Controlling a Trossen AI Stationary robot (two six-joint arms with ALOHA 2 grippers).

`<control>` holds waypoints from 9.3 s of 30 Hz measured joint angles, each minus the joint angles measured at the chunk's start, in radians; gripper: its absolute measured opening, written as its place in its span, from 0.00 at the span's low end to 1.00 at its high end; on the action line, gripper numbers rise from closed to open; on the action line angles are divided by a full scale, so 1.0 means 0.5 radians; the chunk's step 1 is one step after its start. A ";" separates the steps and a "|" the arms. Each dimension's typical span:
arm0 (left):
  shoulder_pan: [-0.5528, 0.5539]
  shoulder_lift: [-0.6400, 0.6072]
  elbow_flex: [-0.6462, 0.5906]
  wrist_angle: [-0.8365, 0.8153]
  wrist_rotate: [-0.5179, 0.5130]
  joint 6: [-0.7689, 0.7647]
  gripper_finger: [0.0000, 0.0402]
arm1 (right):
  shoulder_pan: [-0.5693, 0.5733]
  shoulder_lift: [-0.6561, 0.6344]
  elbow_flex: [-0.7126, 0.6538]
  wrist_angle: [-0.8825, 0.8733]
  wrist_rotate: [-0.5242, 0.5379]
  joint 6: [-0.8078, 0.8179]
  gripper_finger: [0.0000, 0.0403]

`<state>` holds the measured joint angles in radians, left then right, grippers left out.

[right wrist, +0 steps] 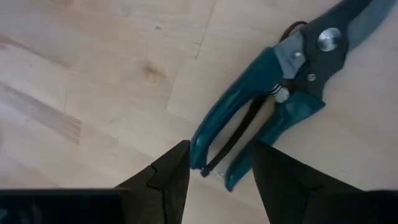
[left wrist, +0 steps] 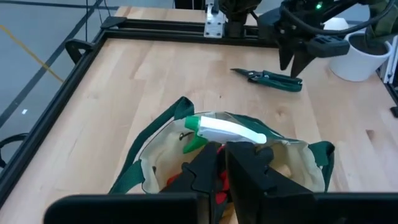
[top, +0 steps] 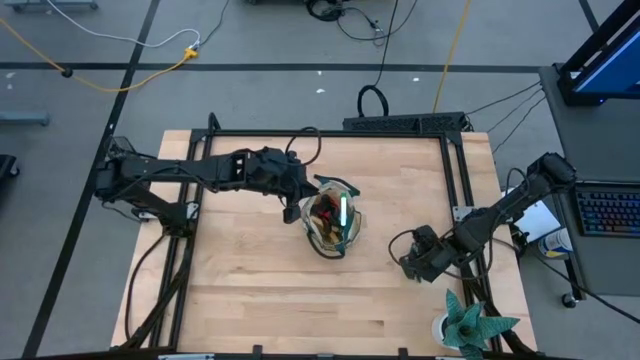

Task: Pick & Place Garden tools in Gardening bag
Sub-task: Put the green pruner into the brown gardening bag

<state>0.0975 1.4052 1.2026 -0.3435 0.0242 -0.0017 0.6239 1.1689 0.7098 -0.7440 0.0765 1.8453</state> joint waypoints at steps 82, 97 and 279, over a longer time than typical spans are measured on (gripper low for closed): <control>-0.009 0.000 -0.002 0.080 -0.014 0.112 0.09 | -1.488 0.566 0.064 3.043 -1.143 -3.432 0.09; -0.059 0.078 -0.005 -0.328 -0.051 0.082 0.09 | -1.462 0.661 0.067 2.601 -1.150 -3.415 0.09; -0.295 0.333 -0.004 -0.408 -0.591 1.143 0.02 | -1.336 0.534 0.071 1.795 -0.232 -3.804 0.11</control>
<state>-0.0498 1.5719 1.2007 -0.5474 -0.2713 0.5695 -0.0440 1.4361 0.7452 0.1537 -0.0397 -0.0568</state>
